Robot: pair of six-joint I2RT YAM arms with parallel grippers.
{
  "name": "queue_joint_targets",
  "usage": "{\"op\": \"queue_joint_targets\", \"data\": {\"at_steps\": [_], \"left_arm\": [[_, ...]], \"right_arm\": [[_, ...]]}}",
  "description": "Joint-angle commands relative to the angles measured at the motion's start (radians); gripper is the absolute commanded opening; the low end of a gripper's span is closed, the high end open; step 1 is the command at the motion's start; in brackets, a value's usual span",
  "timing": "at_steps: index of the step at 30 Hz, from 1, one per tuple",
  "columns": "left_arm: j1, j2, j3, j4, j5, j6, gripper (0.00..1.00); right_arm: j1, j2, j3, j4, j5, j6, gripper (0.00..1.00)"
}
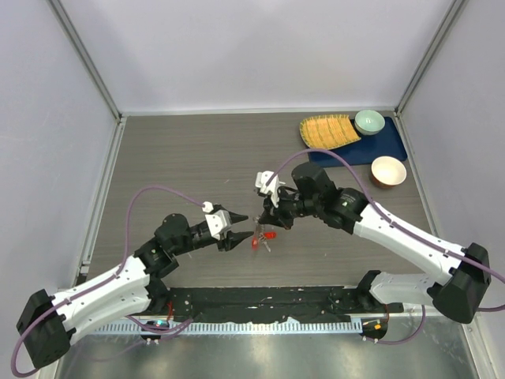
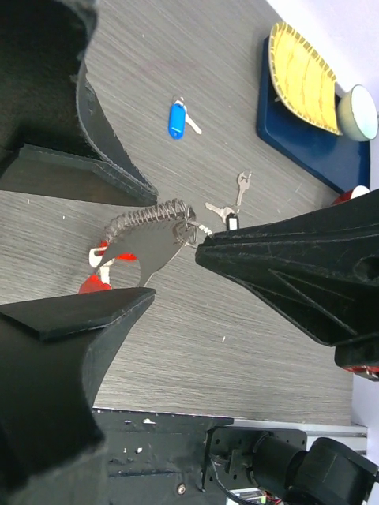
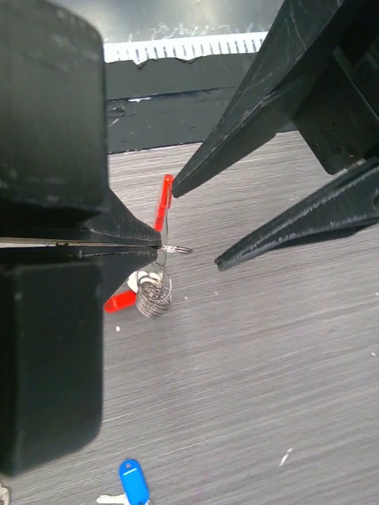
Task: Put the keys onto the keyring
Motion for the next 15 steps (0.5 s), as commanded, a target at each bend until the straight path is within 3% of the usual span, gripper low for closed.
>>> {"op": "queue_joint_targets", "data": {"at_steps": [1,7,15], "left_arm": [[-0.005,0.025,0.061,-0.003,0.033,0.024,0.50],[-0.005,0.021,0.049,0.040,0.052,0.020,0.50],[-0.005,0.065,0.055,0.095,0.151,0.000,0.45]], "right_arm": [[0.040,0.037,0.116,-0.225,0.092,-0.117,0.01],[0.077,0.085,0.197,-0.322,0.129,-0.170,0.01],[0.109,0.118,0.221,-0.329,0.095,-0.187,0.01]]}}
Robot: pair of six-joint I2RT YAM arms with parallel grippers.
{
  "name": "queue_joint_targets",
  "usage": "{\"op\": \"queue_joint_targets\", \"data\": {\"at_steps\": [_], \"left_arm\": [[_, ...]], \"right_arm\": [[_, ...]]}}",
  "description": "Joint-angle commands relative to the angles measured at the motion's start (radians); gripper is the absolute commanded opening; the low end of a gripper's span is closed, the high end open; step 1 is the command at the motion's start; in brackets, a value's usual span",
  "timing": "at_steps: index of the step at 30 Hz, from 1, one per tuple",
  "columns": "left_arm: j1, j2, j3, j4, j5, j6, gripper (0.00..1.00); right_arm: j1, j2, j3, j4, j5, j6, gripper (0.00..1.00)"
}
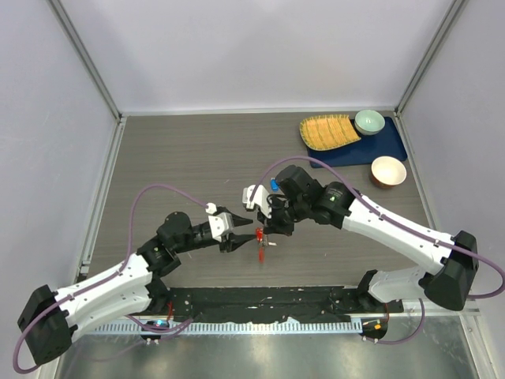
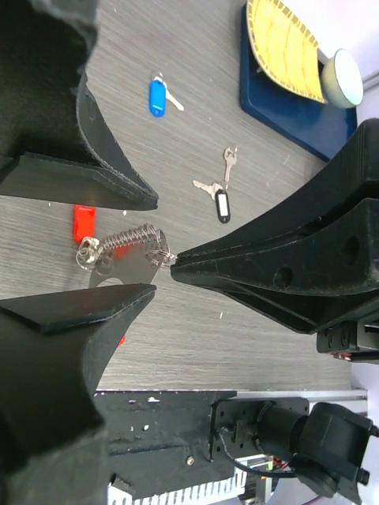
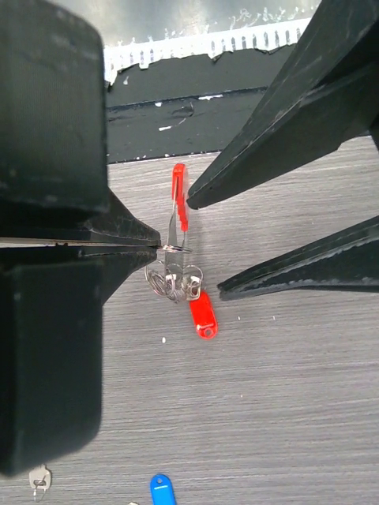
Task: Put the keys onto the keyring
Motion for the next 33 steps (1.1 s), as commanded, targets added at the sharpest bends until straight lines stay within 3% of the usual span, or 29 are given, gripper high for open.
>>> {"op": "queue_joint_targets", "data": {"at_steps": [1,10,23,30,33], "left_arm": [[-0.002,0.028,0.037,0.075,0.081,-0.015,0.45],[-0.002,0.094,0.051,0.099,0.118,-0.044,0.35],[-0.002,0.118,0.060,0.087,0.130,-0.061,0.00],[-0.002,0.129,0.064,0.070,0.118,-0.074,0.00],[-0.002,0.100,-0.001,0.157,0.016,-0.099,0.00]], "right_arm": [[0.017,0.007,0.056,-0.004,-0.010,-0.026,0.01],[0.025,0.004,0.052,0.016,-0.041,-0.029,0.01],[0.030,-0.001,0.035,0.044,-0.054,-0.025,0.01],[0.030,-0.019,0.000,0.093,-0.047,0.007,0.02],[0.030,-0.073,-0.063,0.173,-0.015,0.047,0.13]]}}
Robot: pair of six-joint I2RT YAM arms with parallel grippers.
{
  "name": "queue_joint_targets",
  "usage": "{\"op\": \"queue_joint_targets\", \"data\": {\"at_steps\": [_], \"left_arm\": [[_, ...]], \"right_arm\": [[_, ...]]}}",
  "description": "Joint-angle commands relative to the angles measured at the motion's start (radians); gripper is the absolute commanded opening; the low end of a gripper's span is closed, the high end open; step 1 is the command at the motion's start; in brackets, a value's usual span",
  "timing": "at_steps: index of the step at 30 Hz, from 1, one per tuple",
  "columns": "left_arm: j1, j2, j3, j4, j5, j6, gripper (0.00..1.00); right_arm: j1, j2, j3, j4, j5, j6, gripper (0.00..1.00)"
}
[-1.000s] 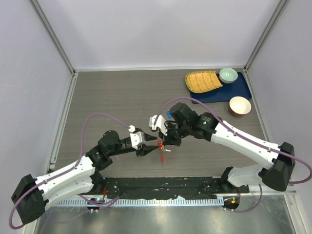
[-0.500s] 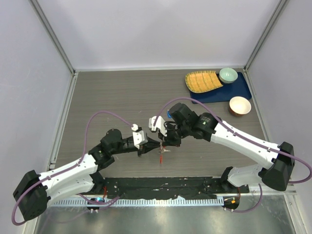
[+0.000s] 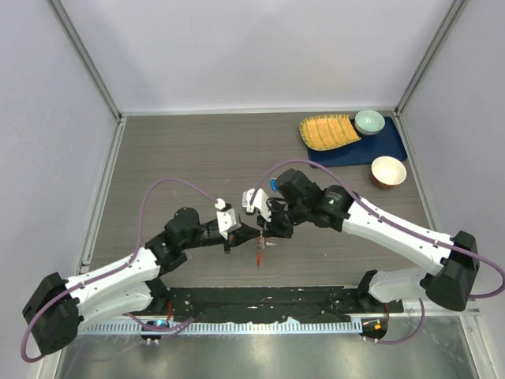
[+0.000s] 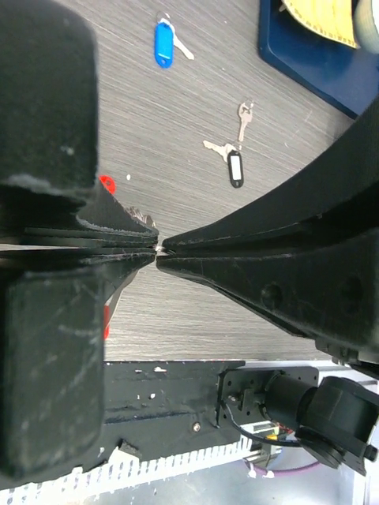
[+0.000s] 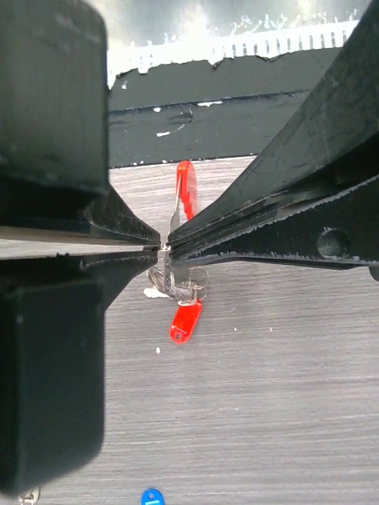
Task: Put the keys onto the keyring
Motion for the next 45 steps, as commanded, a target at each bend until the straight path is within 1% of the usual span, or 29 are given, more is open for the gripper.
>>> {"op": "queue_joint_targets", "data": {"at_steps": [1,2,3,4,5,6,7,8,9,10,11,13,15,17,21,22,25,37,45], "left_arm": [[-0.003,-0.040,-0.050,0.164,-0.118,-0.055,0.00],[-0.003,-0.051,-0.080,0.204,-0.150,-0.073,0.00],[-0.003,-0.066,-0.106,0.297,-0.181,-0.087,0.00],[-0.003,-0.074,-0.155,0.337,-0.236,-0.108,0.00],[-0.003,-0.080,-0.172,0.371,-0.258,-0.119,0.00],[-0.003,-0.083,-0.189,0.434,-0.282,-0.125,0.00],[-0.003,-0.085,-0.220,0.463,-0.316,-0.141,0.00],[-0.003,-0.085,-0.231,0.491,-0.327,-0.145,0.00],[-0.003,-0.085,-0.242,0.543,-0.338,-0.150,0.00],[-0.003,-0.083,-0.251,0.569,-0.348,-0.156,0.00],[-0.003,-0.082,-0.268,0.593,-0.358,-0.164,0.00],[-0.003,-0.077,-0.274,0.644,-0.355,-0.167,0.00],[-0.003,-0.072,-0.271,0.652,-0.346,-0.171,0.00],[-0.003,-0.074,-0.271,0.663,-0.346,-0.177,0.00],[-0.003,-0.082,-0.280,0.692,-0.350,-0.194,0.00],[-0.003,-0.083,-0.282,0.696,-0.350,-0.197,0.00],[-0.003,-0.088,-0.285,0.709,-0.353,-0.205,0.00],[-0.003,-0.082,-0.285,0.749,-0.341,-0.233,0.00],[-0.004,-0.080,-0.285,0.755,-0.318,-0.245,0.00]], "right_arm": [[0.007,-0.095,-0.102,0.241,0.019,0.093,0.18],[0.006,-0.149,-0.134,0.285,0.057,0.115,0.28],[0.001,-0.178,-0.171,0.331,0.072,0.133,0.31],[-0.002,-0.204,-0.241,0.425,0.085,0.179,0.33],[-0.007,-0.268,-0.281,0.478,0.103,0.204,0.37],[-0.020,-0.296,-0.323,0.538,0.105,0.233,0.37],[-0.027,-0.325,-0.404,0.658,0.106,0.259,0.38],[-0.031,-0.348,-0.442,0.710,0.111,0.318,0.40],[-0.037,-0.385,-0.478,0.780,0.123,0.343,0.40],[-0.048,-0.399,-0.543,0.887,0.123,0.369,0.40],[-0.054,-0.404,-0.574,0.943,0.115,0.421,0.40],[-0.074,-0.385,-0.627,1.058,0.073,0.463,0.40],[-0.077,-0.358,-0.647,1.113,0.056,0.501,0.40],[-0.080,-0.319,-0.676,1.210,0.039,0.521,0.40],[-0.090,-0.286,-0.711,1.333,0.049,0.561,0.39],[-0.093,-0.278,-0.725,1.388,0.052,0.579,0.39],[-0.111,-0.273,-0.730,1.439,0.042,0.601,0.37],[-0.120,-0.195,-0.720,1.538,-0.052,0.647,0.37],[-0.126,-0.172,-0.711,1.572,-0.075,0.664,0.36]]}}
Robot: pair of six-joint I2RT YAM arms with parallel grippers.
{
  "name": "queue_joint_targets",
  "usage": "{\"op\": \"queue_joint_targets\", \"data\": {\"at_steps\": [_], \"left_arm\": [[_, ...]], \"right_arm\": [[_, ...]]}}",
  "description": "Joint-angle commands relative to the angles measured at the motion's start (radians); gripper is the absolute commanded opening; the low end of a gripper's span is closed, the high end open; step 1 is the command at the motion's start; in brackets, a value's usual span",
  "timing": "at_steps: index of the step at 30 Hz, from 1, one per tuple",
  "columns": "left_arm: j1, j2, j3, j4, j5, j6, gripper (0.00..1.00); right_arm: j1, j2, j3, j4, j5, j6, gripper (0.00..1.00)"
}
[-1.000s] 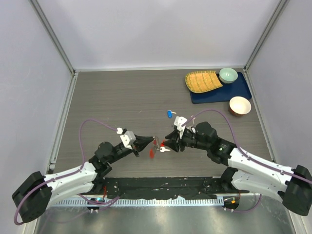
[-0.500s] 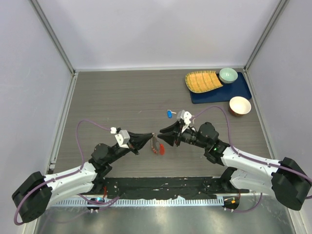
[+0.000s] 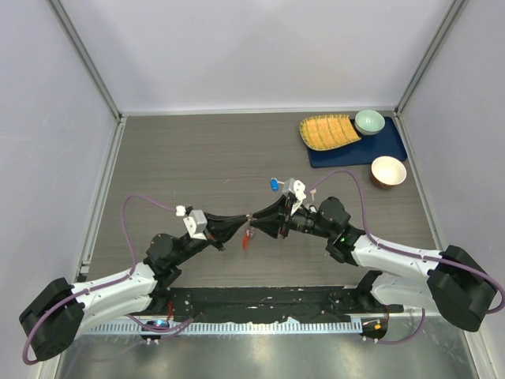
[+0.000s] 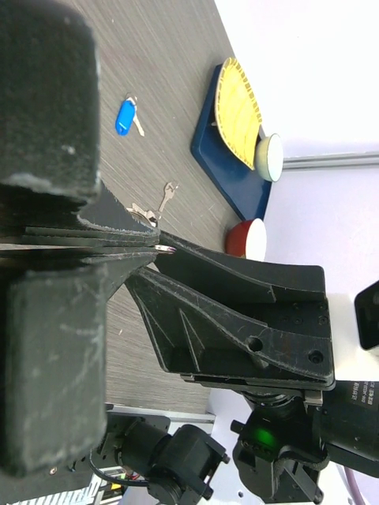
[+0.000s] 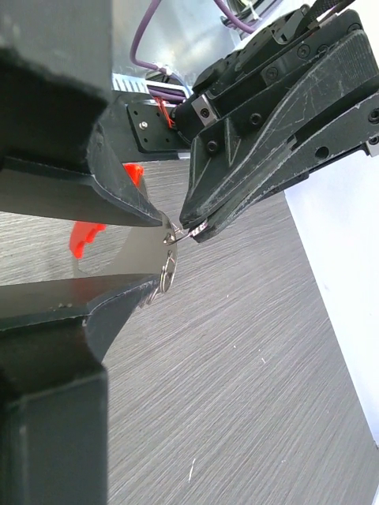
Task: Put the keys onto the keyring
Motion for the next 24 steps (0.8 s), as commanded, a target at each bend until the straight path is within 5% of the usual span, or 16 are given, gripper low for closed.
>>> {"op": "queue_joint_targets", "data": {"at_steps": [1,9,17,24], "left_arm": [[-0.004,-0.009,0.006,0.101,0.016,-0.011,0.00],[-0.002,0.000,0.006,0.118,0.030,-0.019,0.00],[-0.002,0.014,0.005,0.135,0.044,-0.027,0.00],[-0.002,-0.006,0.011,0.048,0.045,-0.008,0.03]], "right_arm": [[-0.008,0.005,0.020,0.104,-0.026,0.021,0.36],[-0.016,0.034,0.026,0.144,-0.060,0.046,0.33],[-0.028,0.054,0.034,0.175,-0.095,0.057,0.08],[-0.041,0.002,0.113,-0.024,-0.112,-0.060,0.01]]}}
